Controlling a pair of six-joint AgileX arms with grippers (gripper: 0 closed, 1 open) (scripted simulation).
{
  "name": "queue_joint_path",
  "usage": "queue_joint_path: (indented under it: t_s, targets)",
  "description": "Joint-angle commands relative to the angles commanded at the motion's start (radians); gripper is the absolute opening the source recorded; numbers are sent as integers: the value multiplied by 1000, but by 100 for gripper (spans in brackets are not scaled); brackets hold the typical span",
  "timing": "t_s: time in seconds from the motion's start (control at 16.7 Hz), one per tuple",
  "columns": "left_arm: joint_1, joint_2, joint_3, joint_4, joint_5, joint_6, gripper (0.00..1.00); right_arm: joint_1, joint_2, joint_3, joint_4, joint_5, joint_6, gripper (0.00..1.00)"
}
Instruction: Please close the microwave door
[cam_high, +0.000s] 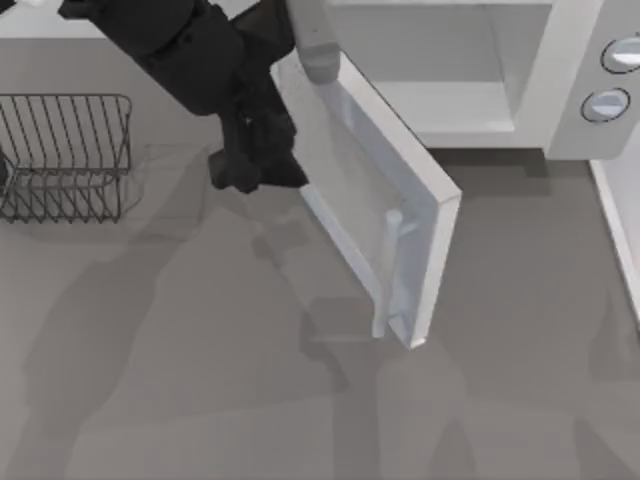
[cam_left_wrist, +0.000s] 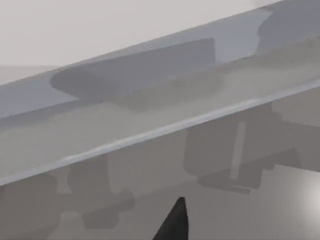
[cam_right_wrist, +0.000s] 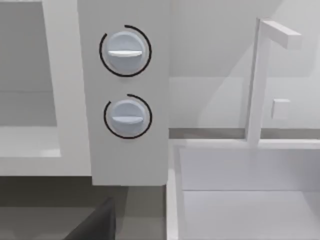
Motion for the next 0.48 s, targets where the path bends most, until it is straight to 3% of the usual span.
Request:
queue_joint_path:
  t_s: [0.3, 0.48]
  targets:
    - [0, 0, 0, 0, 0, 0, 2, 0, 0, 0, 0, 0, 0, 100]
    - [0, 0, 0, 0, 0, 0, 0, 0, 0, 0, 0, 0, 0, 100]
